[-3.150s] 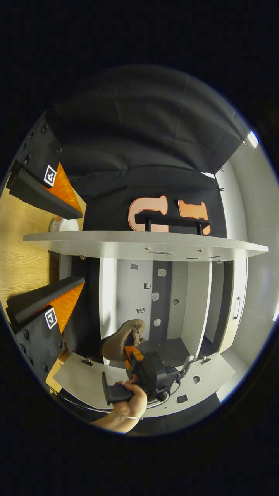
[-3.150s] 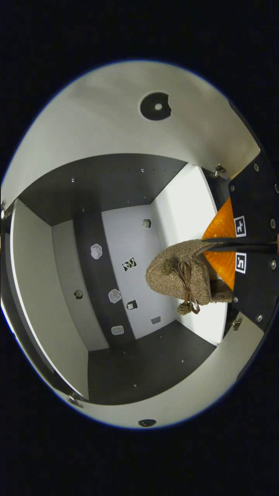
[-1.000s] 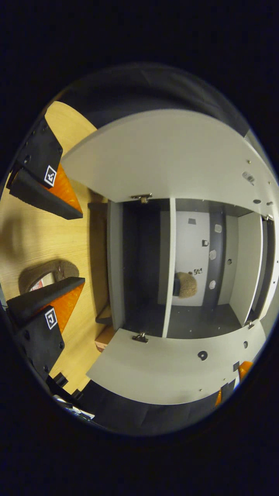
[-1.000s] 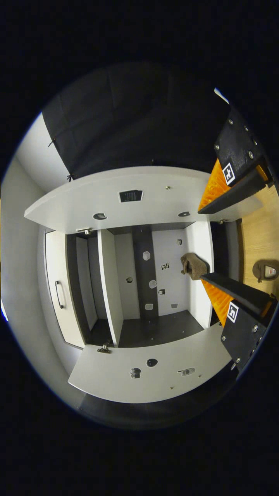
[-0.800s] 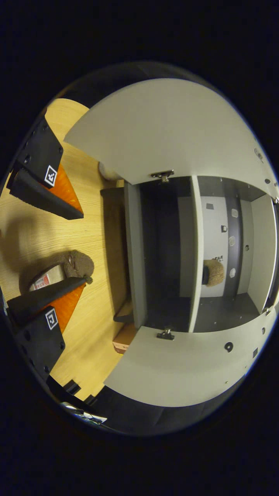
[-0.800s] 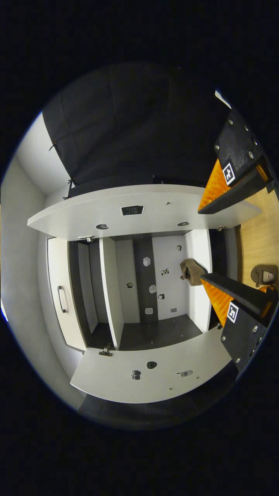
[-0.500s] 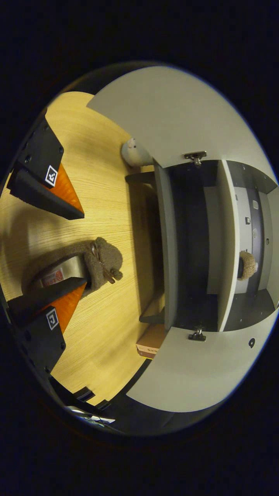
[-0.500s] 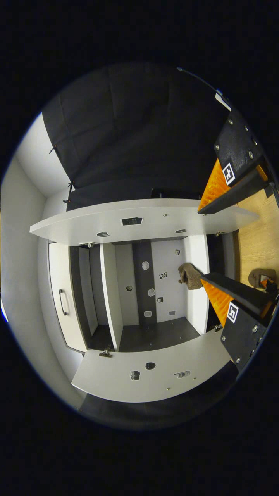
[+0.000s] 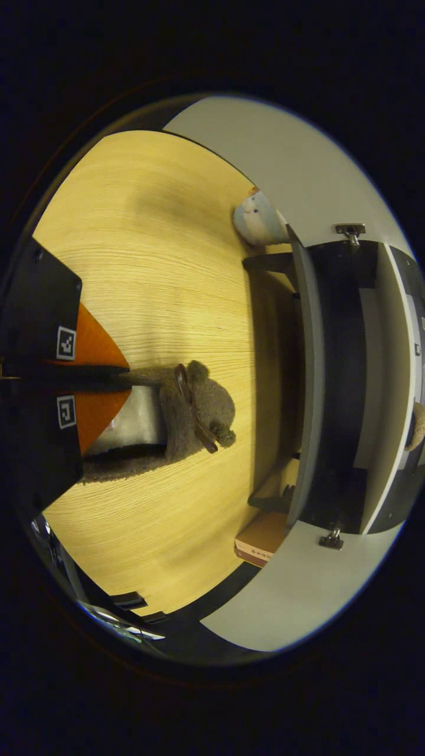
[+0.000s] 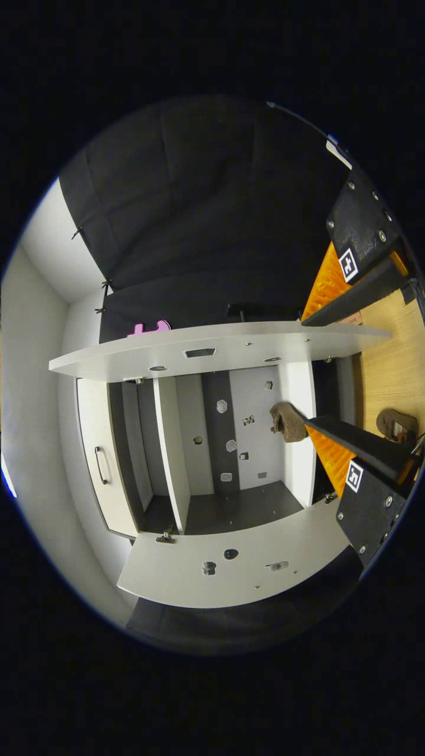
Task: Grab one shoe with the right hand and put it into the shoe cabinet, grab the other shoe with the left hand and put it into the shoe cabinet; then close the right door with the right hand and the left door with the left hand.
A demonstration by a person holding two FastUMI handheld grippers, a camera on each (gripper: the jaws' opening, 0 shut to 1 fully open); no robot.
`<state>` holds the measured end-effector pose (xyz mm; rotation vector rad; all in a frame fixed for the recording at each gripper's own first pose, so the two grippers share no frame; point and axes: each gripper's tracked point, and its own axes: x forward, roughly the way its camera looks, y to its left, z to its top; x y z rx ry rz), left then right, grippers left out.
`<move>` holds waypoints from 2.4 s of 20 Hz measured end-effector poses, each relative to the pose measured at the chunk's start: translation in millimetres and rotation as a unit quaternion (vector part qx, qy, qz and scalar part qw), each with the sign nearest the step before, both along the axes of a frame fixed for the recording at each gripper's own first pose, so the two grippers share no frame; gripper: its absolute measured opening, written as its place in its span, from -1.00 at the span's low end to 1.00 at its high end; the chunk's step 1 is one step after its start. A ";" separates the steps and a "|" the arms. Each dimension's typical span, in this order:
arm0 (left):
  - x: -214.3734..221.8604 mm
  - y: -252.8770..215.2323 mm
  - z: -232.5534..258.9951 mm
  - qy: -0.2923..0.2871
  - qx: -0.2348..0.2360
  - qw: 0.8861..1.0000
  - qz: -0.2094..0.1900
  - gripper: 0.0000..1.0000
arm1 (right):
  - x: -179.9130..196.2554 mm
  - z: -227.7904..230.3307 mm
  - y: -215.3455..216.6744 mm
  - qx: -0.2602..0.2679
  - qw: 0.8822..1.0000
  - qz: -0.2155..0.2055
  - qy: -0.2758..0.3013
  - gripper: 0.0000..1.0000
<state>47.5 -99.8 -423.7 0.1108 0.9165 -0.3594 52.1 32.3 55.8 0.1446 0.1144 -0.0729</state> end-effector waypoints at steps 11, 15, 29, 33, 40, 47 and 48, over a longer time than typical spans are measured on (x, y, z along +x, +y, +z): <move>-10.9 19.8 150.2 -0.018 -0.050 0.998 0.026 -0.87 | -11.6 14.7 -21.0 0.019 0.999 0.040 -0.032 0.85; 2.5 24.2 230.5 -0.065 -0.071 0.995 0.038 -0.87 | -12.6 16.0 -22.0 0.021 0.998 0.056 -0.037 0.85; 158.5 22.9 415.9 -0.212 -0.105 0.968 0.087 -0.87 | -41.2 22.0 -80.4 0.027 0.999 0.003 -0.047 0.85; 222.1 14.2 432.1 -0.224 -0.098 0.965 0.098 -0.87 | -43.9 23.6 -100.9 0.032 0.998 -0.028 -0.050 0.85; 305.7 -5.1 416.3 -0.190 -0.113 0.968 0.118 -0.87 | -39.1 19.2 -126.6 0.033 0.995 -0.080 -0.044 0.85; 370.8 -23.4 368.9 -0.148 -0.086 0.978 0.119 -0.87 | -27.9 6.5 -142.0 0.041 0.992 -0.115 -0.026 0.85; 375.4 -26.5 359.6 -0.139 -0.083 0.980 0.118 -0.87 | -26.7 5.9 -143.5 0.041 0.992 -0.118 -0.025 0.85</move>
